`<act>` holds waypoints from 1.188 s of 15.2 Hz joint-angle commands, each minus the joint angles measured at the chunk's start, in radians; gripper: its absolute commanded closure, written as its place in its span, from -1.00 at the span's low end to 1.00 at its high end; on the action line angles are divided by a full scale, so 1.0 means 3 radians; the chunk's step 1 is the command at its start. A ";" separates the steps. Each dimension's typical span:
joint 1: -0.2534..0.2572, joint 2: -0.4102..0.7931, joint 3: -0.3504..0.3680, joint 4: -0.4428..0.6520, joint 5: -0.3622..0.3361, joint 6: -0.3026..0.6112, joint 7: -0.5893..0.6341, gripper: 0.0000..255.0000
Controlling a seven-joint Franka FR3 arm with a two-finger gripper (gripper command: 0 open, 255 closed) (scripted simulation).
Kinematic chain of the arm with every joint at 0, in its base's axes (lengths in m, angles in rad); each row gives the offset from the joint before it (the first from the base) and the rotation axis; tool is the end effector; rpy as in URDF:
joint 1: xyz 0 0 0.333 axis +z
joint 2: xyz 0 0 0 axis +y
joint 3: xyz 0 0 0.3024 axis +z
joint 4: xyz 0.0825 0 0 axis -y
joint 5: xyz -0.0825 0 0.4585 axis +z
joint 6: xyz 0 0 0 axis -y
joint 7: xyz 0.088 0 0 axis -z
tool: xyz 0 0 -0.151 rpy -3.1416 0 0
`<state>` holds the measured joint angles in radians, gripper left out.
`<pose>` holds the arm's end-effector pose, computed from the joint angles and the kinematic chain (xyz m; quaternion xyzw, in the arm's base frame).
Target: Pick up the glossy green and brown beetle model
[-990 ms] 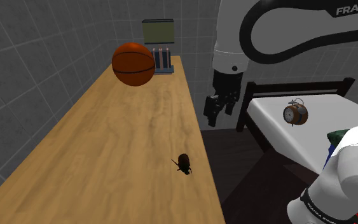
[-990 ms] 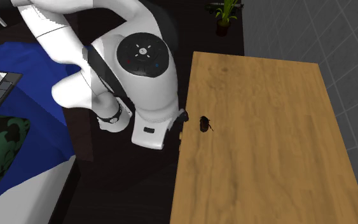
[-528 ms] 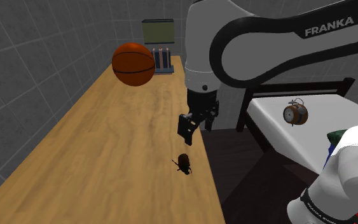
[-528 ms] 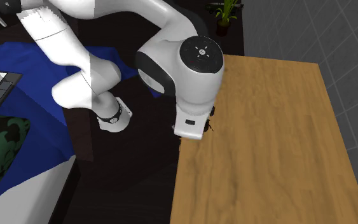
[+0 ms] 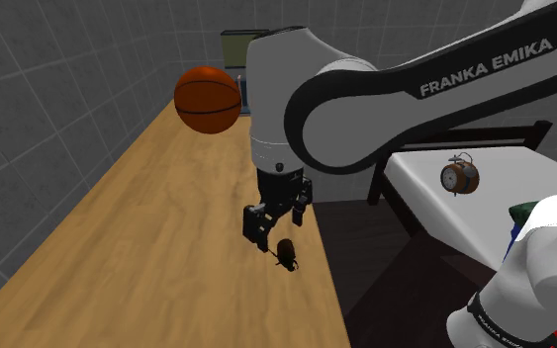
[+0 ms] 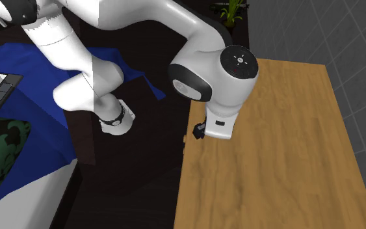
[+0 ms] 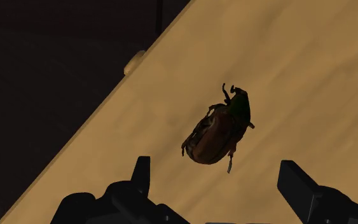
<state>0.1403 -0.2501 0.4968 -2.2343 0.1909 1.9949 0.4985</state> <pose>0.4323 0.3406 0.3708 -0.9994 -0.0222 0.0204 0.0197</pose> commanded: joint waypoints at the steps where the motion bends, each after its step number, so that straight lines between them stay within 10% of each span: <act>1: 0.0000 0.0043 0.0017 -0.0049 -0.0009 0.0091 0.0010 -1.00; 6: 0.0001 0.0105 0.0040 -0.0158 -0.0021 0.0259 0.0018 -1.00; 7: 0.0001 0.0104 0.0040 -0.0160 -0.0020 0.0259 0.0018 1.00; 18: 0.0001 0.0068 0.0026 -0.0099 -0.0013 0.0165 0.0013 1.00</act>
<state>0.1408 -0.2244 0.5069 -2.2692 0.1852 2.0553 0.5047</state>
